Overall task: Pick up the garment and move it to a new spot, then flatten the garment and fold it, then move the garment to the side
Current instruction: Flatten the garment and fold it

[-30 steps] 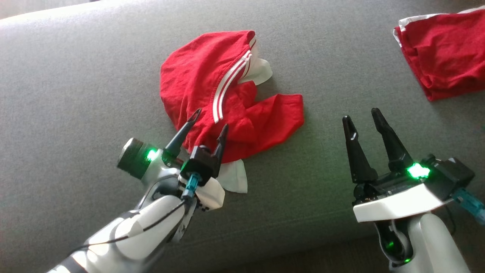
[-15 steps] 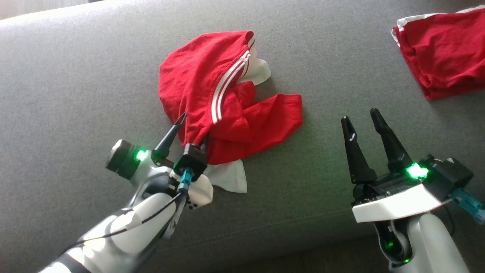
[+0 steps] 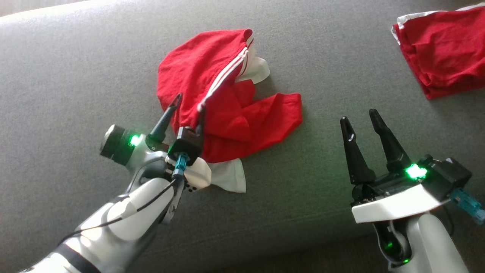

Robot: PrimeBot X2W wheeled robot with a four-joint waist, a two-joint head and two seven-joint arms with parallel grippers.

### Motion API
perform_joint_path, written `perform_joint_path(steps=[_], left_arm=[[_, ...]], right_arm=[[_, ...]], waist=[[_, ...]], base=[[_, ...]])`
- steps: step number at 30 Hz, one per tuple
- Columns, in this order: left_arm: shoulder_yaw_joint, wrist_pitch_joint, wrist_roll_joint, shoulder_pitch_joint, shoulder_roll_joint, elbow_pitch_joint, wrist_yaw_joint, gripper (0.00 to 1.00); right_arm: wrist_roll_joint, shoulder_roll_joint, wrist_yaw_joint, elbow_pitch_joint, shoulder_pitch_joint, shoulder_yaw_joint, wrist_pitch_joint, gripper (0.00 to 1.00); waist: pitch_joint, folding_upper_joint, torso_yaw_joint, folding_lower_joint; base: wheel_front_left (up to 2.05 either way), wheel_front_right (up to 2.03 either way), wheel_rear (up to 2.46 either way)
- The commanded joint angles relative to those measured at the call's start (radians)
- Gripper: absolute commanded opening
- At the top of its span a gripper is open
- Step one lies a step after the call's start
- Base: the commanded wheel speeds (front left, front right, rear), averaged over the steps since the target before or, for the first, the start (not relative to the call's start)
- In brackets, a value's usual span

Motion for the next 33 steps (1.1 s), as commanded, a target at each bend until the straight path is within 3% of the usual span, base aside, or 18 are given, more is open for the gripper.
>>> perform_joint_path(steps=[1,2,3,7,15,19,22,26,33], left_arm=[[0.04,-0.012,-0.001,-0.047,0.015,-0.018,0.001,0.45],[0.044,-0.012,-0.003,-0.047,0.015,-0.016,-0.002,0.27],[0.048,-0.012,-0.008,-0.045,0.014,-0.014,-0.008,0.0],[0.084,-0.012,-0.047,-0.029,0.0,-0.045,-0.042,0.0],[0.354,-0.008,-0.429,0.027,-0.147,-0.165,-0.293,0.0],[0.45,0.084,-0.63,-0.06,-0.215,-0.179,-0.362,0.0],[0.496,0.175,-0.752,-0.158,-0.238,-0.199,-0.356,0.0],[0.545,0.245,-0.883,-0.309,-0.248,-0.211,-0.295,0.0],[0.567,0.176,-1.146,-0.542,-0.25,-0.217,-0.207,0.0]], right_arm=[[-0.003,0.002,0.0,-0.029,-0.011,0.024,-0.006,1.0],[-0.002,0.002,0.0,-0.029,-0.011,0.025,-0.006,1.0],[-0.001,0.002,0.0,-0.029,-0.012,0.024,-0.006,1.0],[0.002,0.002,0.0,-0.028,-0.01,0.02,-0.006,1.0],[0.02,0.002,0.0,-0.03,-0.015,0.031,-0.006,1.0],[0.042,0.002,0.0,-0.03,-0.018,0.037,-0.006,1.0],[0.065,0.002,0.0,-0.03,-0.02,0.041,-0.006,1.0],[0.095,0.002,0.0,-0.025,-0.019,0.039,-0.006,1.0],[0.108,0.002,0.0,-0.013,-0.011,0.046,-0.006,1.0]], waist=[[0.0,0.0,-0.001,0.0],[0.0,0.0,-0.002,0.0],[-0.001,0.0,-0.003,0.0],[-0.004,0.0,-0.003,0.0],[-0.025,0.0,-0.019,0.0],[-0.033,0.0,-0.048,0.0],[-0.036,0.0,-0.081,0.0],[-0.043,0.0,-0.122,0.0],[-0.069,0.0,-0.159,0.0]], base=[[0.0,0.0,0.0],[0.0,0.0,0.0],[0.0,0.0,0.0],[0.0,0.0,0.0],[0.0,0.0,0.0],[0.0,0.0,0.0],[0.0,0.0,0.0],[0.0,0.0,0.0],[0.0,0.0,0.0]])
